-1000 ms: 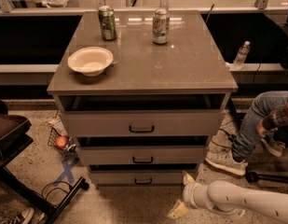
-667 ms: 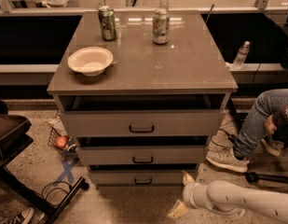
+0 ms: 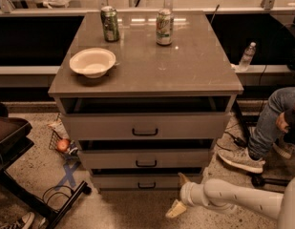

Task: Open bottom drawer

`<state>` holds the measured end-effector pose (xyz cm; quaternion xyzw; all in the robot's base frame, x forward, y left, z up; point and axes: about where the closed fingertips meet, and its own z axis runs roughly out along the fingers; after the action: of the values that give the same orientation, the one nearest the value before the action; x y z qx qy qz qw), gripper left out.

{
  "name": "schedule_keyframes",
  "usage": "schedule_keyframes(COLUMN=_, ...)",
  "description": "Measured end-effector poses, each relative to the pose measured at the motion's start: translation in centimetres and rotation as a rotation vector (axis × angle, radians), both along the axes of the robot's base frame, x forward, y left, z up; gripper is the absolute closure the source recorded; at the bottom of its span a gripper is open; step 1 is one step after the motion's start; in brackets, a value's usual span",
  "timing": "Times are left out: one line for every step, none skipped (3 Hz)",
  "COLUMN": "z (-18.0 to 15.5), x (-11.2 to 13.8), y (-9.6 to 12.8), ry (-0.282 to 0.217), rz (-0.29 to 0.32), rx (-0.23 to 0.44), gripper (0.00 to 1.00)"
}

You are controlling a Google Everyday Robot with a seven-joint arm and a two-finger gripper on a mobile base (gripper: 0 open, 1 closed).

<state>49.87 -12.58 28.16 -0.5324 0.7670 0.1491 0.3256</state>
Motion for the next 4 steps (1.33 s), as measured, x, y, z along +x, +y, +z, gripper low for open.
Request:
schedule_keyframes(z=-2.2, x=2.5, y=0.6, ry=-0.018, rz=0.021, rx=0.020, gripper=0.00)
schedule_keyframes(z=-3.2, x=5.1, y=0.6, ry=-0.033, rz=0.038, rx=0.011, gripper=0.00)
schedule_keyframes(z=-4.5, x=7.0, y=0.7, ry=-0.020, rz=0.042, rx=-0.003, gripper=0.00)
schedule_keyframes(z=-6.2, x=8.5, y=0.6, ry=0.014, rz=0.035, rx=-0.027, gripper=0.00)
